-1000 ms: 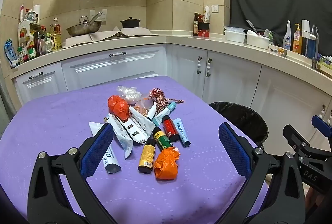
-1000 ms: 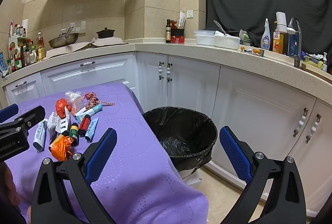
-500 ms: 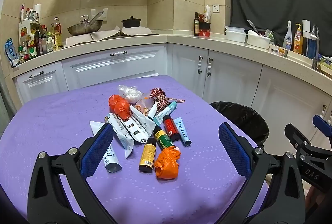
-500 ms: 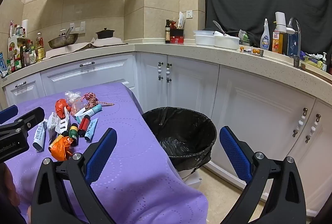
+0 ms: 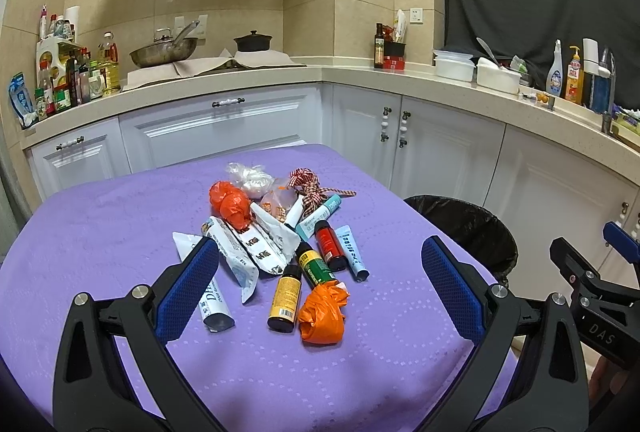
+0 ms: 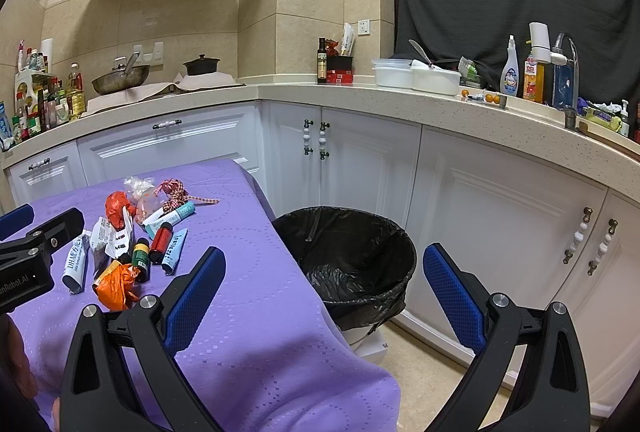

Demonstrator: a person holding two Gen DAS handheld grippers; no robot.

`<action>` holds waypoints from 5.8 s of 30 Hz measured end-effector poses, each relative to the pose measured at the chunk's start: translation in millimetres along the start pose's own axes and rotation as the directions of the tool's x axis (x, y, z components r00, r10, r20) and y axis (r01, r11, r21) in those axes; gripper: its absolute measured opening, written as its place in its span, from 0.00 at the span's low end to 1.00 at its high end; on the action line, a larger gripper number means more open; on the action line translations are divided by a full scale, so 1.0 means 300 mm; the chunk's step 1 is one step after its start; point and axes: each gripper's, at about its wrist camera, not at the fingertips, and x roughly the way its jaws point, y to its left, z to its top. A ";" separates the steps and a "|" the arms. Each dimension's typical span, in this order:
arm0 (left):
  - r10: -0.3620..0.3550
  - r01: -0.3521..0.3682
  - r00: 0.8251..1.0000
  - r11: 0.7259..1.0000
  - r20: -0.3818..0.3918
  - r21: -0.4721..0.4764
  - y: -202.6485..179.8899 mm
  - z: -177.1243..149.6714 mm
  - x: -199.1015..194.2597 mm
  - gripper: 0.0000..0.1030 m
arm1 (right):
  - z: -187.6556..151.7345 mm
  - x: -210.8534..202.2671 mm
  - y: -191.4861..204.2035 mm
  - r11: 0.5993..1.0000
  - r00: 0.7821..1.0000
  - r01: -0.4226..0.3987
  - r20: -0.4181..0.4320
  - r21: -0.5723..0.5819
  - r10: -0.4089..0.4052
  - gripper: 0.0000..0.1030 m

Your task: Collect trash

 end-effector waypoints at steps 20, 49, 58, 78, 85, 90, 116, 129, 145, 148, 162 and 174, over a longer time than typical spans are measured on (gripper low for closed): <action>-0.002 0.002 1.000 1.000 0.001 0.003 0.000 0.004 -0.003 0.96 | 0.001 0.004 -0.001 1.000 1.000 0.000 0.001 0.000 0.000 0.94; -0.004 0.004 1.000 1.000 -0.008 0.004 0.005 -0.002 -0.004 0.96 | 0.002 0.002 -0.007 1.000 1.000 0.001 0.001 -0.001 -0.001 0.94; -0.004 0.004 1.000 1.000 -0.008 0.005 0.004 -0.001 -0.004 0.96 | 0.003 0.001 -0.009 1.000 1.000 0.002 0.001 0.000 -0.002 0.94; 0.095 -0.096 0.992 0.995 -0.079 -0.009 0.170 -0.107 0.011 0.96 | -0.035 0.059 0.186 0.983 0.985 -0.170 -0.048 -0.069 0.167 0.94; 0.184 -0.187 0.978 0.982 -0.100 -0.026 0.312 -0.155 0.008 0.92 | -0.080 0.102 0.384 0.937 0.942 -0.332 -0.093 -0.112 0.323 0.94; 0.193 -0.201 0.971 0.978 -0.143 -0.046 0.382 -0.191 0.027 0.82 | -0.099 0.144 0.475 0.913 0.919 -0.390 -0.120 -0.122 0.377 0.93; 0.050 -0.051 0.986 0.999 -0.161 0.001 0.191 -0.187 0.110 0.75 | -0.150 0.200 0.372 0.904 0.895 -0.419 -0.207 -0.086 0.395 0.40; 0.063 -0.049 0.971 0.997 -0.230 0.067 0.056 -0.201 0.261 0.53 | -0.149 0.254 0.202 0.928 0.912 -0.371 -0.189 0.003 0.365 0.40; 0.029 -0.018 0.975 0.998 -0.221 0.052 0.078 -0.206 0.223 0.23 | -0.138 0.281 0.169 0.937 0.920 -0.350 -0.187 -0.001 0.344 0.40; 0.006 0.002 0.981 0.999 -0.191 0.042 0.070 -0.175 0.191 0.23 | -0.124 0.288 0.140 0.944 0.929 -0.328 -0.178 0.007 0.324 0.40; -0.169 0.185 0.977 0.974 -0.128 0.128 -0.217 0.020 0.311 0.23 | -0.011 0.445 -0.096 0.981 0.972 -0.184 -0.139 0.053 0.190 0.40; -0.228 0.272 0.947 0.944 -0.227 0.185 -0.505 0.103 0.596 0.23 | -0.002 0.656 -0.224 0.989 0.974 -0.126 -0.181 0.084 0.139 0.40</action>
